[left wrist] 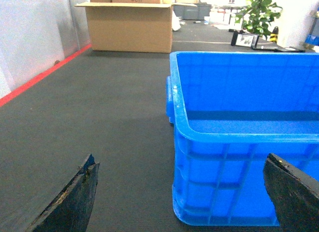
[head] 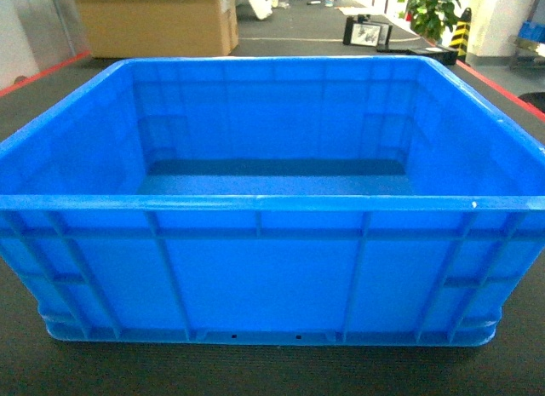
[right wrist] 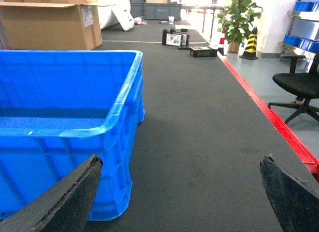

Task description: Place box next to blue box on left shelf

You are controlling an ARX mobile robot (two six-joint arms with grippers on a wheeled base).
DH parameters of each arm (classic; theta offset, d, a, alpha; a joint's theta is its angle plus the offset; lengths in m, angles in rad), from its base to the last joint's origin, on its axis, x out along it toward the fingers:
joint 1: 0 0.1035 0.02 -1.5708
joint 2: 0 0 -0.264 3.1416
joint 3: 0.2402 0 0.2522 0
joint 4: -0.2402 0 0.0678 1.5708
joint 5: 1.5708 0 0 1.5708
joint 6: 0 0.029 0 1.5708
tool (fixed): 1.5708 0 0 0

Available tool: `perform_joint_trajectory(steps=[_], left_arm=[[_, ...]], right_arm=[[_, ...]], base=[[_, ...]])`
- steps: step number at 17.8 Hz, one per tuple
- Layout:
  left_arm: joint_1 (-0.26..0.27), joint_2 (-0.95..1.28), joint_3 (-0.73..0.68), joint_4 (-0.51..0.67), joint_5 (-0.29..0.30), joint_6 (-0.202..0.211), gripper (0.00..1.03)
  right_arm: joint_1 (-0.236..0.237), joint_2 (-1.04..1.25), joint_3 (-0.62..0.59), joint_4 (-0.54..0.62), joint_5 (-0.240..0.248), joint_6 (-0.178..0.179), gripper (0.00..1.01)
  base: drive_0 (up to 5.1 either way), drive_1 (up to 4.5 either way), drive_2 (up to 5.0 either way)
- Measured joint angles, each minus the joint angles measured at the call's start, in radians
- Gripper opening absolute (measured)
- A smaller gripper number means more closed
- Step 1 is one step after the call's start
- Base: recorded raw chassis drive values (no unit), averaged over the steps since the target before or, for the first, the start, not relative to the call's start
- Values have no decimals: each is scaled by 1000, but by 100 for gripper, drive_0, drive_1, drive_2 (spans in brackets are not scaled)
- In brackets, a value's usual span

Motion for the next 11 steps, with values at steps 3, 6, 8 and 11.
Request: perform_joint_trajectory(steps=[3,6,8,11], left_arm=[[0,0,0,0,0,0,98],[0,0,0,0,0,0,98],[0,0,0,0,0,0,98],[0,0,0,0,0,0,98]], right_arm=[[0,0,0,0,0,0,98],[0,0,0,0,0,0,98],[0,0,0,0,0,0,98],[0,0,0,0,0,0,98]], base=[[0,0,0],[0,0,0],[0,0,0],[0,0,0]])
